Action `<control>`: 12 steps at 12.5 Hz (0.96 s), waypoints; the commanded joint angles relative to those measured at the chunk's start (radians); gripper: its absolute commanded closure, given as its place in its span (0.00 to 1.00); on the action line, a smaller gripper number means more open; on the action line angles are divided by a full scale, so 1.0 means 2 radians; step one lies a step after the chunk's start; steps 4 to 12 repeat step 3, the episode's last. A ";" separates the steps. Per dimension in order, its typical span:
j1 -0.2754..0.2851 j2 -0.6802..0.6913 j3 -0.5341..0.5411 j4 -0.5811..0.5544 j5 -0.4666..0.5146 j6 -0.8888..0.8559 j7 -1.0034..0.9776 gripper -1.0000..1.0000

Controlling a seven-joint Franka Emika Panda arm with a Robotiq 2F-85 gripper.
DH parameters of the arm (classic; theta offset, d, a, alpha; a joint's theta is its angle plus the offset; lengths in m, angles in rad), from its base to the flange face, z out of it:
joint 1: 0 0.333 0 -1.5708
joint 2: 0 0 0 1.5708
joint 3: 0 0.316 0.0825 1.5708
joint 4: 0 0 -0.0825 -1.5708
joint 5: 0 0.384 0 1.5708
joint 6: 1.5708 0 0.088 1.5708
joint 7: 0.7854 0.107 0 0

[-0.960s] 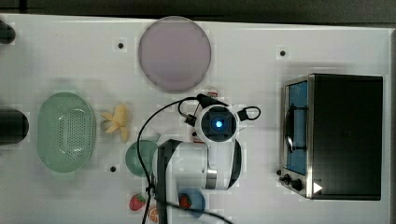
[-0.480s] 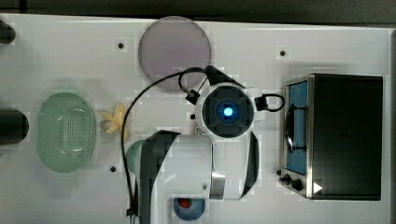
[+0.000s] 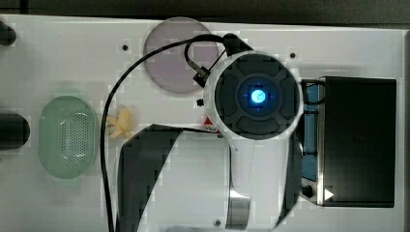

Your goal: Pick ketchup from plate and place it on table.

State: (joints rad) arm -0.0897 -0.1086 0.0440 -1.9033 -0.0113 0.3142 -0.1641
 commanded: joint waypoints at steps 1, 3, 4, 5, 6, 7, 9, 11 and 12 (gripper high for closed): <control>0.000 0.005 0.000 0.042 0.004 -0.072 0.051 0.00; 0.000 0.005 -0.001 0.065 0.003 -0.125 0.051 0.00; 0.000 0.005 -0.001 0.065 0.003 -0.125 0.051 0.00; 0.000 0.005 -0.001 0.065 0.003 -0.125 0.051 0.00; 0.000 0.005 -0.001 0.065 0.003 -0.125 0.051 0.00; 0.000 0.005 -0.001 0.065 0.003 -0.125 0.051 0.00; 0.000 0.005 -0.001 0.065 0.003 -0.125 0.051 0.00; 0.000 0.005 -0.001 0.065 0.003 -0.125 0.051 0.00; 0.000 0.005 -0.001 0.065 0.003 -0.125 0.051 0.00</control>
